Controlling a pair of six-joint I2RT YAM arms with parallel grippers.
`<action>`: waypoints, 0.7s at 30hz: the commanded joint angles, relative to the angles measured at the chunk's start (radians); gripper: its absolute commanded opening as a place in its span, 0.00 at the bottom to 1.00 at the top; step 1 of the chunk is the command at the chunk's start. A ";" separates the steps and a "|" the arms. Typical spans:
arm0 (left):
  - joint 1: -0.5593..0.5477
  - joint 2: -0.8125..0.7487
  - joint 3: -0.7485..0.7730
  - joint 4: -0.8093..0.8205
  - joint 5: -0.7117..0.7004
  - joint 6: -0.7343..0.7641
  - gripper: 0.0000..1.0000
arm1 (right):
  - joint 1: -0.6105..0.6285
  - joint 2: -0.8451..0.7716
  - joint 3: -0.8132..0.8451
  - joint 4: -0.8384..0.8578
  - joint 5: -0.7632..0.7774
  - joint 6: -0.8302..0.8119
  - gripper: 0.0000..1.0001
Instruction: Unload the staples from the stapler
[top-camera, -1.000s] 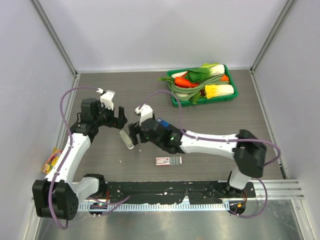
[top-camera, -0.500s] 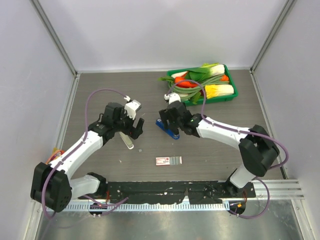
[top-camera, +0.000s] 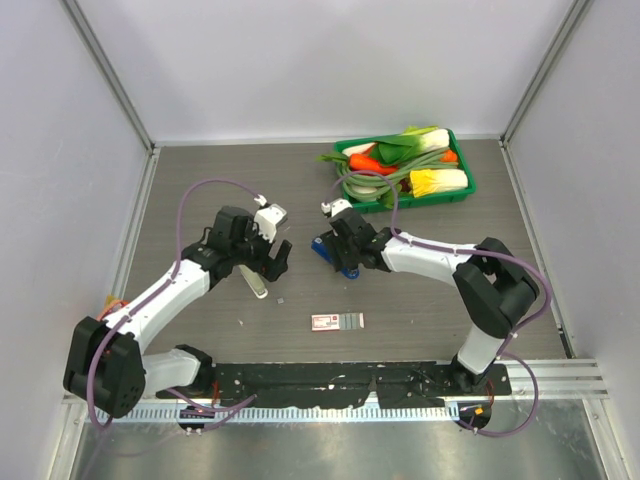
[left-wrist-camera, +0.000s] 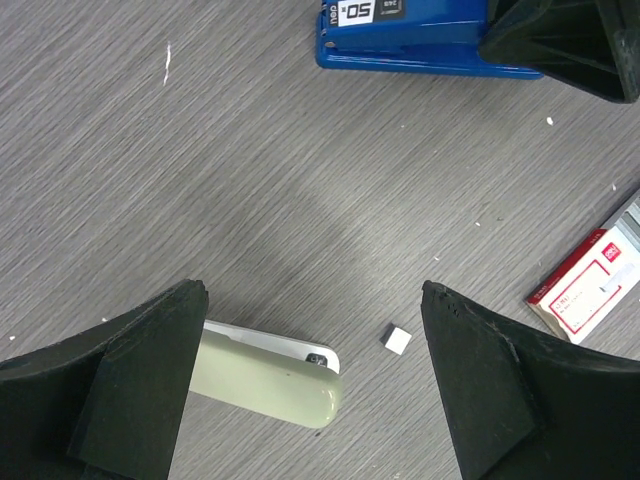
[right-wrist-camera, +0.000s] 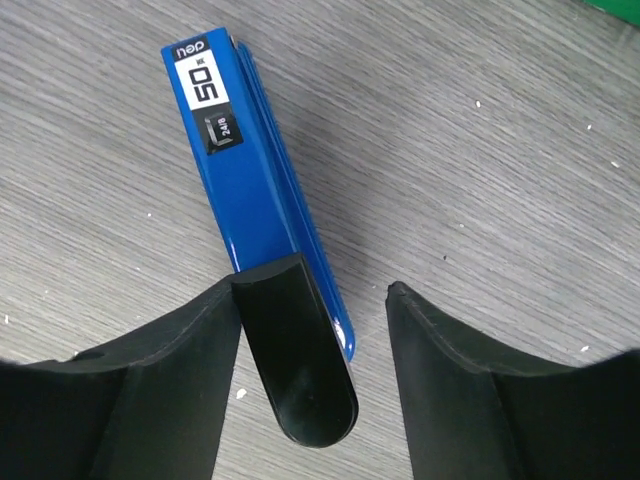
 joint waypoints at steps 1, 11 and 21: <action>-0.005 -0.006 -0.001 0.040 0.047 0.012 0.93 | -0.010 -0.005 0.039 0.011 -0.027 -0.011 0.57; -0.008 0.017 0.022 0.043 0.096 -0.009 0.93 | -0.008 -0.154 -0.014 0.196 -0.075 0.156 0.06; -0.008 0.063 0.037 0.053 0.253 -0.021 0.95 | 0.079 -0.317 -0.244 0.567 0.042 0.364 0.01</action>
